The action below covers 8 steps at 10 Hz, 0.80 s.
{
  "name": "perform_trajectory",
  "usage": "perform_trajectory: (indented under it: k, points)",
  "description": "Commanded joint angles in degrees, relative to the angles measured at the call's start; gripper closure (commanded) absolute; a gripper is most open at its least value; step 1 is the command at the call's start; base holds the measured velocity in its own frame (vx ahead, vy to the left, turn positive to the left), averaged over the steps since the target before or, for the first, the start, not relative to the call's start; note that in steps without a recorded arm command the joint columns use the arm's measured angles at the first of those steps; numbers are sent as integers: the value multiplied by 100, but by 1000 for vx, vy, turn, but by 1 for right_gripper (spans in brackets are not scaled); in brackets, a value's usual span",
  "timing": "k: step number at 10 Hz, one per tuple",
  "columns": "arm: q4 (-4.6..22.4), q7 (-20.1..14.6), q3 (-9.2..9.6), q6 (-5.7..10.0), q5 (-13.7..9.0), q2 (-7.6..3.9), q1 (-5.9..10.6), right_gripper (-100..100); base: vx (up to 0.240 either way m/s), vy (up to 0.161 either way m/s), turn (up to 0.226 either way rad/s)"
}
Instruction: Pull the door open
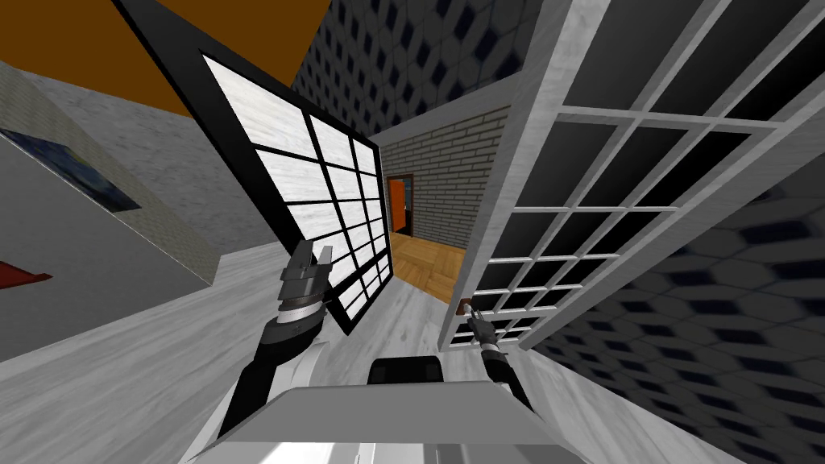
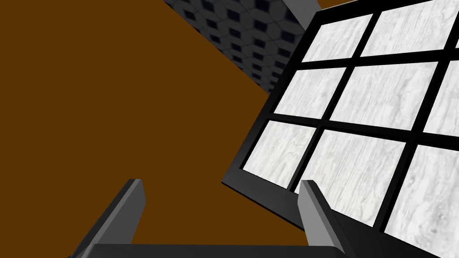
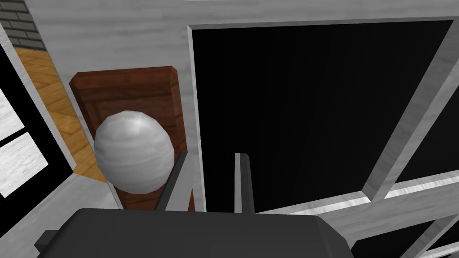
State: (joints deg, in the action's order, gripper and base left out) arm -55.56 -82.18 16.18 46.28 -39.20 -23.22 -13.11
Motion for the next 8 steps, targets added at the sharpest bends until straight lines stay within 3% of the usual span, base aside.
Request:
perform_trajectory:
  k: [1,5,6,8]
  points:
    - [-23,-35,180,225,124,104,29,-100,-92,-36,134]
    - [44,-120,343,541,247,164,16,-100,-127,-67,100]
    - [88,-99,214,471,179,89,15,-100,-37,-49,-27]
    - [-37,-221,151,209,41,-70,13,-100,49,54,-53]
